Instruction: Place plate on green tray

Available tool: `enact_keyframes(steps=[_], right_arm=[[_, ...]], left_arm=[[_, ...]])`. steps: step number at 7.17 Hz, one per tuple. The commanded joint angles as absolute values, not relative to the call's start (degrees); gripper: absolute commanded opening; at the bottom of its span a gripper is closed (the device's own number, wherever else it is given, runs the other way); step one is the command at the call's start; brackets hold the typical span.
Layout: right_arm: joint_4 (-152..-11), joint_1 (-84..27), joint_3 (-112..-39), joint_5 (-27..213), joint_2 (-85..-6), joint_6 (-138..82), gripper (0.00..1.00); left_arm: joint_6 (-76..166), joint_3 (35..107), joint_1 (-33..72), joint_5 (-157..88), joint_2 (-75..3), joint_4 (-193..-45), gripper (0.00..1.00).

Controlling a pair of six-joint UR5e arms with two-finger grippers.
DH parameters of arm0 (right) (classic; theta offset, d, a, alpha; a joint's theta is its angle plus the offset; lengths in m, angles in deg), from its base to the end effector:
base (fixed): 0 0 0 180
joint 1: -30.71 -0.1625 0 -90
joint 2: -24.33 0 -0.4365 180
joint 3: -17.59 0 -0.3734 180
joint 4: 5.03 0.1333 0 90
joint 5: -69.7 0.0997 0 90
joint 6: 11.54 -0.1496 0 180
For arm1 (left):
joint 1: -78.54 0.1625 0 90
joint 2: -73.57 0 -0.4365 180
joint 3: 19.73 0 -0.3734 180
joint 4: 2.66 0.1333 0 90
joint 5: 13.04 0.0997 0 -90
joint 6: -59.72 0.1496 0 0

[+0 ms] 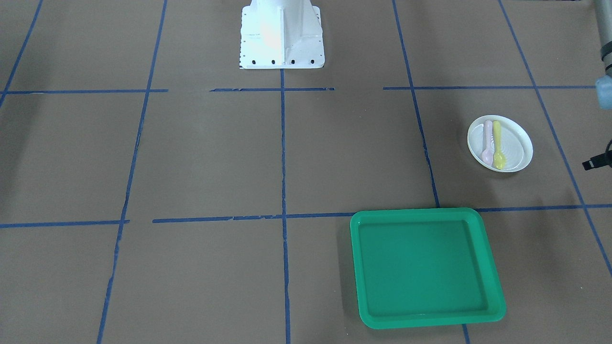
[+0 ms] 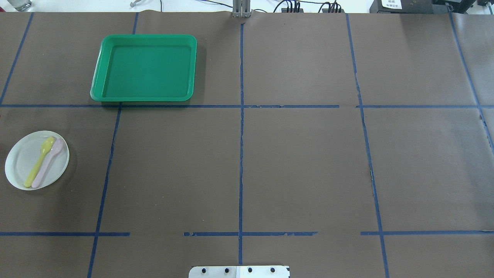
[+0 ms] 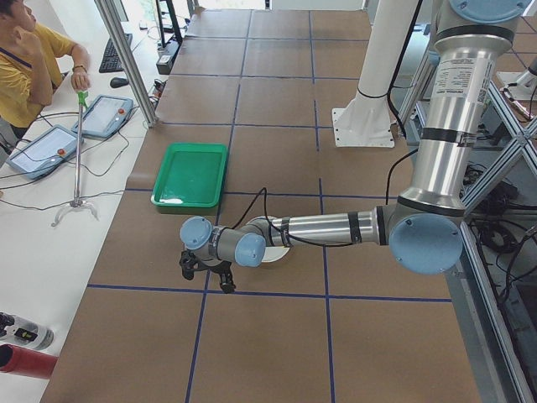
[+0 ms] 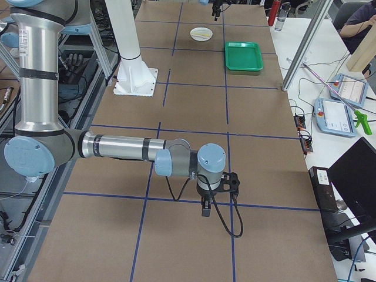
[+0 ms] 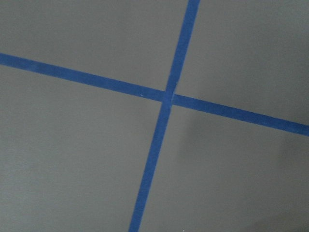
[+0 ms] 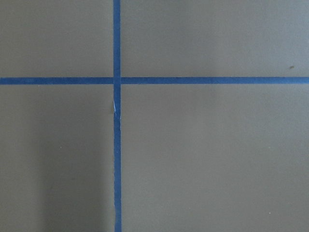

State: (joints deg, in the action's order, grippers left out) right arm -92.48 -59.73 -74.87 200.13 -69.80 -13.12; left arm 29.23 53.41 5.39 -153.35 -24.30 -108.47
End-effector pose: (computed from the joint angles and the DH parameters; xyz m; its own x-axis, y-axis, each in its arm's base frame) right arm 0.0397 -0.4430 0.7211 0.7608 0.0235 0.6486 -0.0287 0.9996 -0.0025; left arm 0.1388 -0.5211 0.7363 0.6499 -0.2473 -0.7187 0.0487 0.9572 -0.2853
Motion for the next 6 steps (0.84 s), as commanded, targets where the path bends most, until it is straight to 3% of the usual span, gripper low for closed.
enact_keyframes(steps=[1,3,6], right_arm=[[-92.5,-59.7,-74.9,200.1,-69.8,-13.1,1.00],[-92.5,-59.7,-74.9,200.1,-69.8,-13.1,1.00],[-92.5,-59.7,-74.9,200.1,-69.8,-13.1,1.00]], left_arm=[[20.2,58.6,11.9,-155.2,-23.5,-109.4,1.00],[17.6,69.1,15.2,-155.1,-15.9,-109.4,1.00],[17.0,69.5,19.6,-154.3,-14.9,-109.6,1.00]])
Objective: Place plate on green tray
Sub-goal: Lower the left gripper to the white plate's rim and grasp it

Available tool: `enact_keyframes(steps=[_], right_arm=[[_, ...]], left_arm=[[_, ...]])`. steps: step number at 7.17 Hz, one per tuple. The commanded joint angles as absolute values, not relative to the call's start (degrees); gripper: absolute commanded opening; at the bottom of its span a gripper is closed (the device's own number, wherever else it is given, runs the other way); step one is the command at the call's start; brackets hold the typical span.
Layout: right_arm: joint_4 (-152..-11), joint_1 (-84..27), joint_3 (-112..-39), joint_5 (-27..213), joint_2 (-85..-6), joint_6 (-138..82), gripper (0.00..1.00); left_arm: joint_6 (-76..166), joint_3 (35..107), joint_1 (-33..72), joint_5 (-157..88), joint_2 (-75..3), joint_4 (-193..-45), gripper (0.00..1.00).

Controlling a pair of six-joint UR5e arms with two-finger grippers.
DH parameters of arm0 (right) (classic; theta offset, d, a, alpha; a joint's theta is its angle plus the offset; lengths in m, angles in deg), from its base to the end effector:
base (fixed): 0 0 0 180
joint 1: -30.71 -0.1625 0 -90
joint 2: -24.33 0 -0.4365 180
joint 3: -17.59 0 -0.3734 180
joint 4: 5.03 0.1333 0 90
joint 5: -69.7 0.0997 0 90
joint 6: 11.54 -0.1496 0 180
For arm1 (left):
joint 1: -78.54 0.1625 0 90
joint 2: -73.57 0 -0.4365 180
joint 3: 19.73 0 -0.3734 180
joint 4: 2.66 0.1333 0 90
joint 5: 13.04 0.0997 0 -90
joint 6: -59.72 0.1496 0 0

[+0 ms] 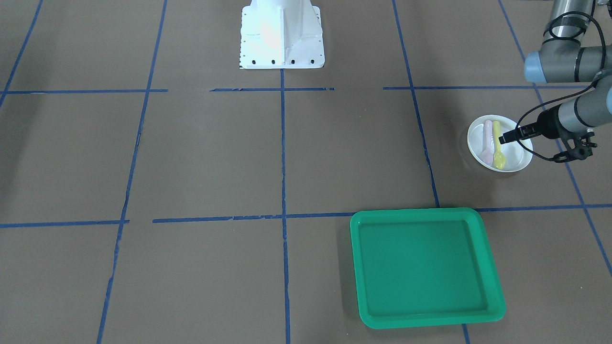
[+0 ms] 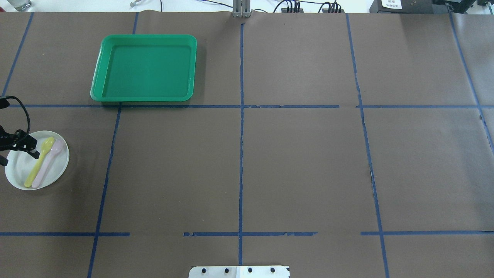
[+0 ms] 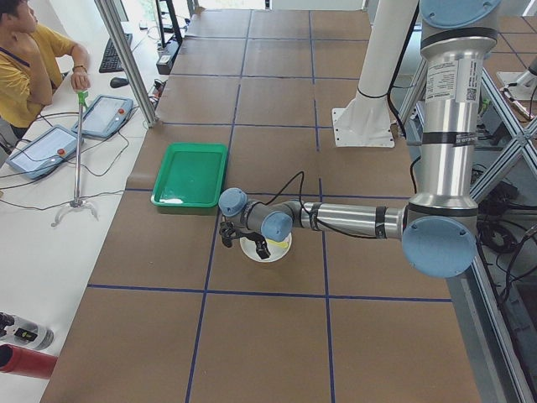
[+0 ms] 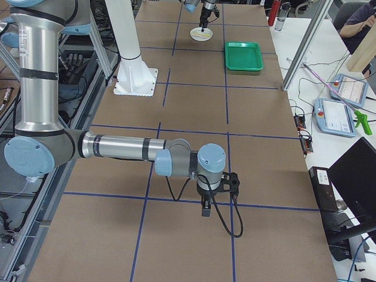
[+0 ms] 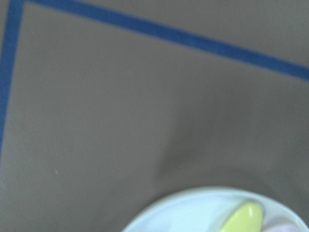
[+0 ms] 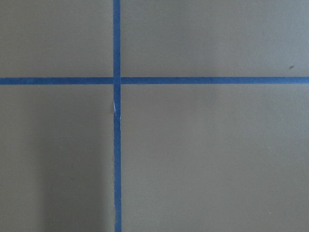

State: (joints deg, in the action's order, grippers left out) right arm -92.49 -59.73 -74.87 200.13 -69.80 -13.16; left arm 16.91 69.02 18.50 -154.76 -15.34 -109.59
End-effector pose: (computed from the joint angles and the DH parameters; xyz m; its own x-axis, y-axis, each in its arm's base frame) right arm 0.0397 -0.4429 0.7211 0.7607 0.0243 0.6486 -0.0292 0.9996 -0.0032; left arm 0.2283 -0.4278 0.6787 0.6497 -0.2171 -0.7285 -0.0569 0.9418 -0.3315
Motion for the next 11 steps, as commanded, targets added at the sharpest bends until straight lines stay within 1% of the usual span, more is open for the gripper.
enact_keyframes(steps=[1,2,4,5,6,7,8,9,11], right_arm=[[-92.5,-59.7,-74.9,200.1,-69.8,-13.1,1.00],[-92.5,-59.7,-74.9,200.1,-69.8,-13.1,1.00],[-92.5,-59.7,-74.9,200.1,-69.8,-13.1,1.00],[-92.5,-59.7,-74.9,200.1,-69.8,-13.1,1.00],[-92.5,-59.7,-74.9,200.1,-69.8,-13.1,1.00],[-92.5,-59.7,-74.9,200.1,-69.8,-13.1,1.00],[-92.5,-59.7,-74.9,200.1,-69.8,-13.1,1.00],[-92.5,-59.7,-74.9,200.1,-69.8,-13.1,1.00],[-92.5,-59.7,-74.9,200.1,-69.8,-13.1,1.00]], left_arm=[[17.3,70.6,19.7,-153.9,-12.8,-109.9,1.00],[17.3,73.1,19.7,-150.2,-9.8,-112.0,1.00],[17.4,72.9,19.7,-149.6,-8.3,-112.5,1.00],[17.3,71.3,19.7,-149.7,-8.2,-113.9,1.00],[17.2,67.7,19.7,-149.9,-8.3,-117.8,0.98],[16.9,65.6,19.7,-150.1,-8.3,-120.6,0.98],[16.9,65.4,19.7,-150.1,-8.6,-120.7,0.94],[16.7,65.8,19.7,-150.1,-8.9,-120.7,0.80],[16.5,66.5,19.7,-152.3,-9.0,-120.6,0.10]])
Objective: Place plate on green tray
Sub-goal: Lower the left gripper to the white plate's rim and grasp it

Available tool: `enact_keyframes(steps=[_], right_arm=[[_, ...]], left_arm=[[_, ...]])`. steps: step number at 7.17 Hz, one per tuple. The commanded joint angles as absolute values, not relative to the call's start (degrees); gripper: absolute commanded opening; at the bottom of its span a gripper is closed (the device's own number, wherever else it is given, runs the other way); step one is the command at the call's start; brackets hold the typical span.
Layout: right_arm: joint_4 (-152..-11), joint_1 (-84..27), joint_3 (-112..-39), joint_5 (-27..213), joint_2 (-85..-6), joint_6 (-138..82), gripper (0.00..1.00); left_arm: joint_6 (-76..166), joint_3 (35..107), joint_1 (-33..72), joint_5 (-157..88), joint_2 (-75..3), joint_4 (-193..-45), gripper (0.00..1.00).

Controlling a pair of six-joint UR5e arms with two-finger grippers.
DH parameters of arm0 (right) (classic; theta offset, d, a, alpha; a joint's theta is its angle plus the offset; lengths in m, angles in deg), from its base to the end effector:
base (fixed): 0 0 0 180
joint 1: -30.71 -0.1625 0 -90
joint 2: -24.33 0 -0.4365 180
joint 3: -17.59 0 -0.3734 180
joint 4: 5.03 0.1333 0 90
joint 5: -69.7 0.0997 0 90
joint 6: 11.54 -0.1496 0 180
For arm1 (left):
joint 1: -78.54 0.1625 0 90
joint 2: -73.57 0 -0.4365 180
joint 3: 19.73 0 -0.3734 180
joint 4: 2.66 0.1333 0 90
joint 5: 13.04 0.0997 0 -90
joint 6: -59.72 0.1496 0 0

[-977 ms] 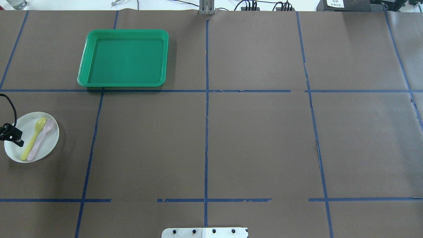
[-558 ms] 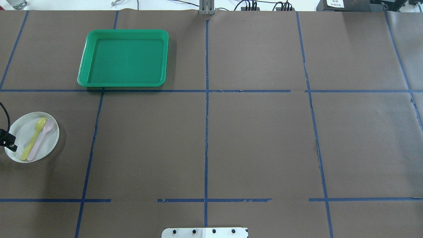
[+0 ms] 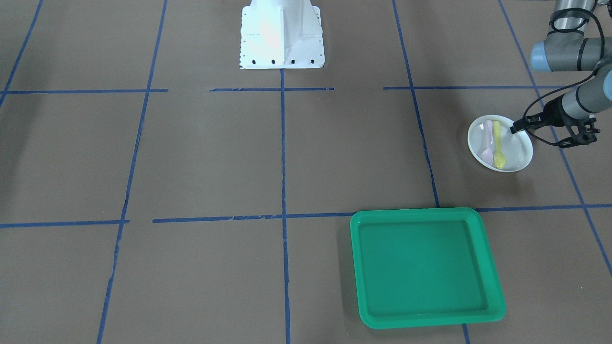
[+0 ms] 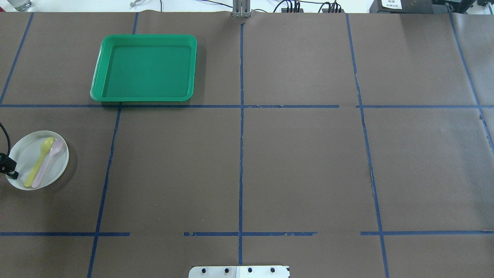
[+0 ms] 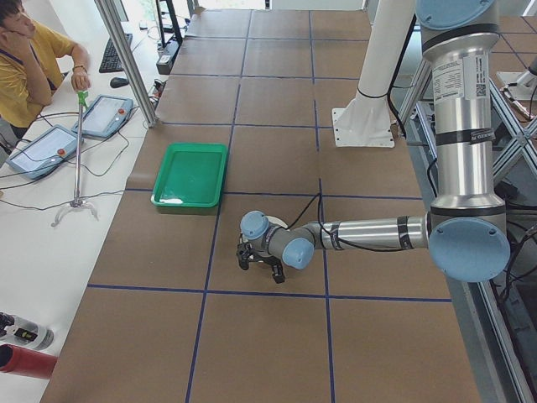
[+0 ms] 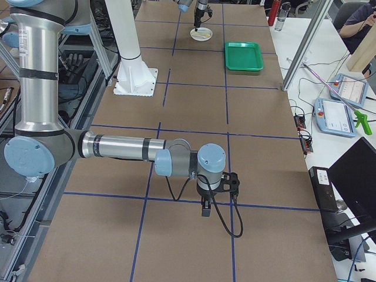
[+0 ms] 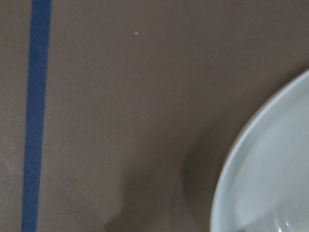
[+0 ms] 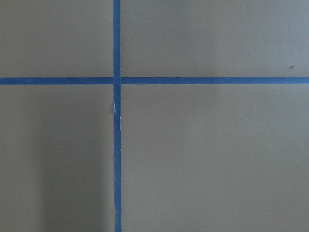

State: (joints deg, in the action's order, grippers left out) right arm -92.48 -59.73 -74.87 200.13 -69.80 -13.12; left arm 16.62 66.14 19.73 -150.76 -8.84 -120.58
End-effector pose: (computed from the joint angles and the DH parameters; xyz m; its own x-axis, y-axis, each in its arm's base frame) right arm 0.0397 -0.4430 0.7211 0.7608 0.0235 0.6486 -0.0287 0.9996 -0.0025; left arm 0.2043 -0.3811 0.7399 0.6820 -0.1780 -0.7094 -0.0429 0.9585 -0.2817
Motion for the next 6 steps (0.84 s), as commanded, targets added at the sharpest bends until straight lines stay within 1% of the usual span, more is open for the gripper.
enact_keyframes(steps=[1,6], right_arm=[[-92.5,-59.7,-74.9,200.1,-69.8,-13.1,1.00],[-92.5,-59.7,-74.9,200.1,-69.8,-13.1,1.00]], left_arm=[[16.6,66.7,19.7,-154.0,-8.9,-120.6,0.00],[16.5,68.9,19.1,-157.4,-8.5,-120.4,0.00]])
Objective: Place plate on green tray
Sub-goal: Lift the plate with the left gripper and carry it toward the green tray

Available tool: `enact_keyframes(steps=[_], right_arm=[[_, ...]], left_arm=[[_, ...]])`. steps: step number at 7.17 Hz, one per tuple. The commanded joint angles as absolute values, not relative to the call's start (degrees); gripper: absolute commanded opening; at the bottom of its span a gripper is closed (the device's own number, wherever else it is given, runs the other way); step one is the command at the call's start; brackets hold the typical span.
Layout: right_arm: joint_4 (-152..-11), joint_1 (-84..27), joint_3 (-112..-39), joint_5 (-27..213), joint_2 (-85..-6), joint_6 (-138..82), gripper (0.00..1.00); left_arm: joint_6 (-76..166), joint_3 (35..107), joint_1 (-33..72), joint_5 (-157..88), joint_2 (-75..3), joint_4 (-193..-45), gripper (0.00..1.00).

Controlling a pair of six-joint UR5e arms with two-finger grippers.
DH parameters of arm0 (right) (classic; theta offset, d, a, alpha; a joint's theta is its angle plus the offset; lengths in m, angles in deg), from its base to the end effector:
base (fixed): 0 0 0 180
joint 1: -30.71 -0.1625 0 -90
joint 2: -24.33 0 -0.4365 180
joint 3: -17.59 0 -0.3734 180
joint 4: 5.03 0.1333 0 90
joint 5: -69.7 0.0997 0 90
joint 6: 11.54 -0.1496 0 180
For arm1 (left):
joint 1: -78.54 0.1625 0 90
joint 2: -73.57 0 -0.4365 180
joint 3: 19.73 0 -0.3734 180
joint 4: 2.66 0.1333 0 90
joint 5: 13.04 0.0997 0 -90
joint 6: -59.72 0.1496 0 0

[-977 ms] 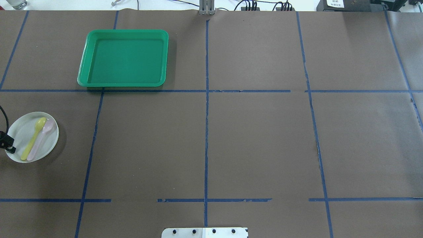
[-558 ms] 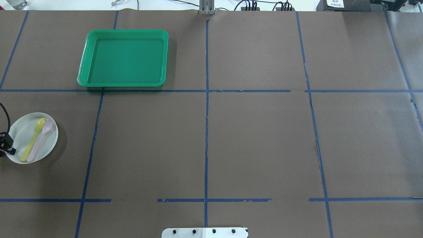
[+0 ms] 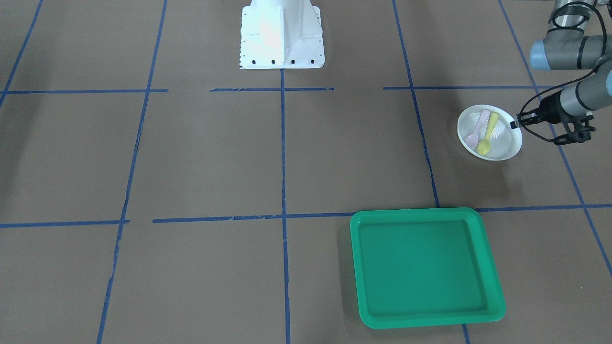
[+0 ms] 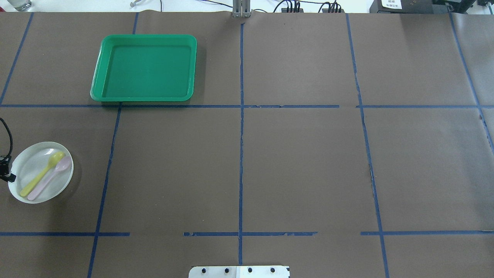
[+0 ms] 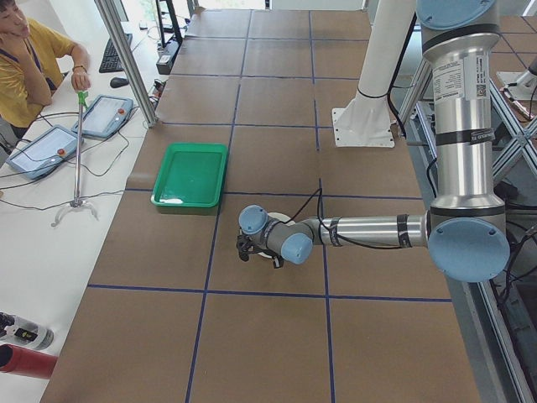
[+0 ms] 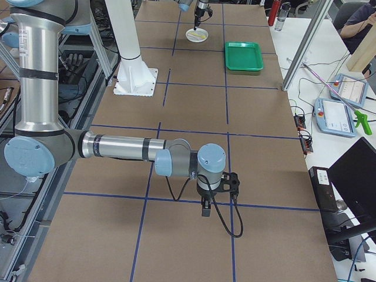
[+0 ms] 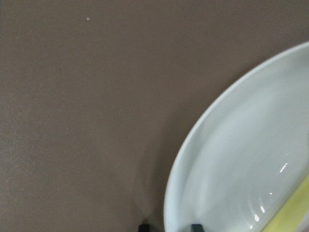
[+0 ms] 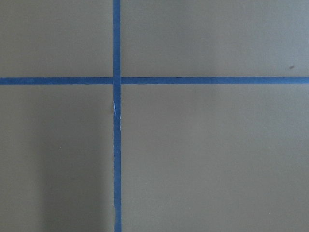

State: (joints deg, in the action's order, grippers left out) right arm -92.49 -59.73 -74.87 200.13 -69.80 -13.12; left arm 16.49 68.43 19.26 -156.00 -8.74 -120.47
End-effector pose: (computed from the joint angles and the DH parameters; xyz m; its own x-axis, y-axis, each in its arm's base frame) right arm 0.0397 -0.4429 0.7211 0.7608 0.0236 0.6486 -0.0287 0.9996 -0.0027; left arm 0.2091 -0.3791 0.7112 0.6164 -0.1781 -0.7671 -0.0863 0.9529 -0.2906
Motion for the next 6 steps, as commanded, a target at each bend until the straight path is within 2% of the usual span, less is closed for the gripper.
enact_keyframes(steps=[1,4,6], right_arm=[[-92.5,-59.7,-74.9,200.1,-69.8,-13.1,1.00],[-92.5,-59.7,-74.9,200.1,-69.8,-13.1,1.00],[-92.5,-59.7,-74.9,200.1,-69.8,-13.1,1.00]], left_arm=[[16.5,68.9,18.9,-157.4,-8.4,-120.5,0.00],[15.3,70.9,9.1,-163.1,-9.5,-119.3,0.00],[10.4,69.9,8.3,-163.5,-15.8,-117.3,0.00]])
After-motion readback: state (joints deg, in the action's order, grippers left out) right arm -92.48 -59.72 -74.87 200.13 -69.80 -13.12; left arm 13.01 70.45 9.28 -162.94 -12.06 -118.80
